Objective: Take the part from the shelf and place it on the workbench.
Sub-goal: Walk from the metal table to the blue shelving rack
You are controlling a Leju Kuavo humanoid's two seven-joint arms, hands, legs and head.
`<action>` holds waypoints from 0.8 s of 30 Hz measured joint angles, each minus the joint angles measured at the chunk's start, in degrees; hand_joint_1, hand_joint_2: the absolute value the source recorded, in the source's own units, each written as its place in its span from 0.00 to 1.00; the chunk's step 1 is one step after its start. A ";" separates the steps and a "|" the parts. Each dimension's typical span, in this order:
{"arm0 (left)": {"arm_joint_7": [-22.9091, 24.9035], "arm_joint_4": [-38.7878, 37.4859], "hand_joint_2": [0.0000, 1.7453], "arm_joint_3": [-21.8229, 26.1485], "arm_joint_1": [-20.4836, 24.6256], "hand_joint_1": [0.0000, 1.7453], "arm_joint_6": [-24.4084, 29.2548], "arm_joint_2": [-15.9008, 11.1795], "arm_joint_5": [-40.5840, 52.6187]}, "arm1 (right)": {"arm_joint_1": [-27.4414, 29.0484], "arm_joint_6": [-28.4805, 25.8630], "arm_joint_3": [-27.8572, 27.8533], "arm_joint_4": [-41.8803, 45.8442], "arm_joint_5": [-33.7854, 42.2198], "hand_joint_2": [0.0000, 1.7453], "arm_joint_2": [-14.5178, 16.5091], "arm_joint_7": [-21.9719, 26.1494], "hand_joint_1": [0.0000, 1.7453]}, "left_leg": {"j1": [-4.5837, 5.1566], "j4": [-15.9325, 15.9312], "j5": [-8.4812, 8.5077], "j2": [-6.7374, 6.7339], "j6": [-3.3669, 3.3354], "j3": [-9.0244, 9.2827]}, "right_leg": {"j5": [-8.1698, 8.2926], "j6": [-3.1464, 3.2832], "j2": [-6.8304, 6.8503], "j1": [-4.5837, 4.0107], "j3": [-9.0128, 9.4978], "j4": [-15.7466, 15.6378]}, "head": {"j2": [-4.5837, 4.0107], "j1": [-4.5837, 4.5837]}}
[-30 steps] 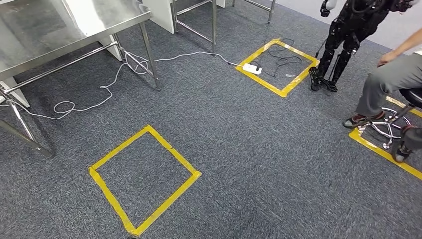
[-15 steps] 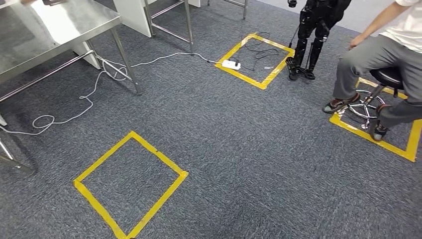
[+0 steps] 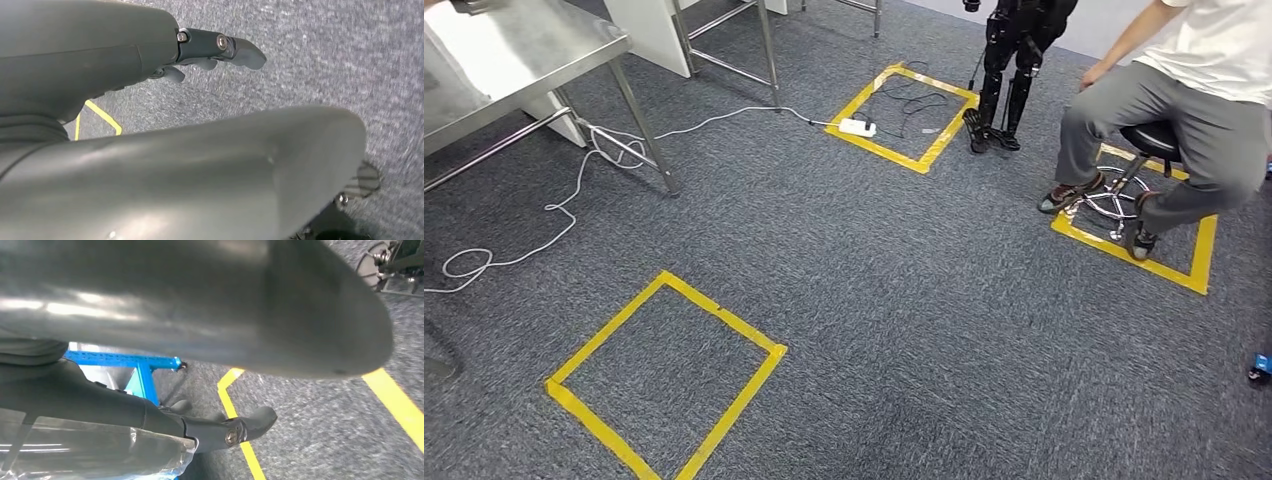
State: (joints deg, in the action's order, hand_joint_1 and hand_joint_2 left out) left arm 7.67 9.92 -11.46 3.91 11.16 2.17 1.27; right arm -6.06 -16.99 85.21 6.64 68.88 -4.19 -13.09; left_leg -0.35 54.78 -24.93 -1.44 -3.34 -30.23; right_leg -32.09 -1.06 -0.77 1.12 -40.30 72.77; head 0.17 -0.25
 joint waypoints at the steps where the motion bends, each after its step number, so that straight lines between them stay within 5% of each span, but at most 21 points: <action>1: 0.00 0.00 0.00 -0.01 0.00 0.00 -0.01 0.08 0.12 | 0.04 -0.05 0.03 0.00 0.06 0.00 -0.02 0.00 0.00 | 0.00 0.05 0.03 -0.38 0.08 -0.04 | 0.58 -0.66 0.18 0.16 0.71 -0.90 | 0.00 0.03; 4: 0.00 0.00 0.00 -0.02 0.02 0.00 -0.02 0.26 0.46 | -0.04 -0.20 0.05 0.00 0.11 0.00 -0.12 0.00 0.00 | 0.19 0.85 -0.37 -1.41 0.83 -0.19 | 4.43 -2.20 2.60 0.58 7.49 -12.67 | 0.00 0.10; 6: 0.00 0.00 0.00 -0.02 0.04 0.00 -0.02 0.25 0.62 | -0.16 -0.23 0.07 0.00 0.10 0.00 -0.09 0.00 0.00 | 0.51 1.60 -0.84 -2.12 1.65 -0.37 | 5.46 -1.57 3.61 0.50 9.55 -16.64 | 0.00 -0.04; 8: 0.01 0.00 0.00 -0.02 0.09 0.00 0.03 0.24 0.70 | -0.12 -0.25 0.08 0.00 0.09 0.00 -0.07 0.00 0.00 | 0.41 1.84 -0.99 -2.84 2.30 -0.35 | 5.70 -0.47 2.73 0.45 9.32 -16.75 | 0.00 -0.24; 10: 0.02 0.00 0.00 -0.02 0.12 0.00 0.11 0.19 0.77 | -0.10 -0.25 0.09 0.00 0.08 0.00 -0.02 0.01 0.00 | -0.07 3.19 -2.23 -2.13 2.94 -0.77 | 6.04 0.36 1.97 0.73 9.32 -16.87 | 0.00 -0.32; 13: 0.03 -0.02 0.00 -0.03 0.05 0.00 0.13 0.16 0.81 | -0.11 -0.25 0.09 0.00 0.07 0.00 -0.03 0.03 0.00 | -0.55 12.68 -8.07 0.62 3.61 -4.80 | 6.49 1.27 0.88 0.66 9.08 -16.86 | 0.00 -0.46; 15: 0.04 -0.05 0.00 -0.04 -0.06 0.00 0.12 0.16 0.81 | -0.06 -0.25 0.10 0.00 0.06 0.00 -0.04 0.04 0.00 | -0.62 18.08 -9.87 1.10 3.67 -7.28 | 6.59 1.40 0.00 0.31 8.78 -16.76 | 0.00 -0.45; 17: 0.04 -0.07 0.00 -0.04 -0.12 0.00 0.11 0.14 0.81 | 0.00 -0.24 0.11 0.00 0.05 0.00 -0.03 0.04 0.00 | -0.63 15.05 -7.19 1.30 3.34 -5.73 | 6.63 1.41 -0.98 0.14 8.72 -16.63 | 0.00 -0.44; 20: 0.04 -0.09 0.00 -0.04 -0.09 0.00 0.06 0.11 0.85 | -0.04 -0.23 0.11 0.00 0.00 0.00 -0.01 0.04 0.00 | -0.41 4.43 -2.72 3.07 2.56 -0.38 | 6.86 1.02 -2.18 0.03 8.70 -16.56 | 0.00 -0.44; 24: 0.09 -0.11 0.00 -0.05 0.08 0.00 0.01 0.12 1.01 | 0.02 -0.21 0.13 0.00 -0.07 0.00 0.03 0.01 0.00 | 0.14 2.17 -1.83 2.54 1.39 0.18 | 7.48 -0.17 -2.61 -0.04 8.06 -16.77 | 0.00 -0.38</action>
State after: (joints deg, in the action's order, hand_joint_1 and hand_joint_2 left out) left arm 7.76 9.81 -11.51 3.99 11.16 2.29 2.27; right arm -6.04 -17.21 85.35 6.64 68.82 -4.16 -13.08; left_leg -0.21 56.95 -26.76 1.10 -1.95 -30.05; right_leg -24.60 -1.23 -3.38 1.08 -32.23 56.00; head 0.17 -0.63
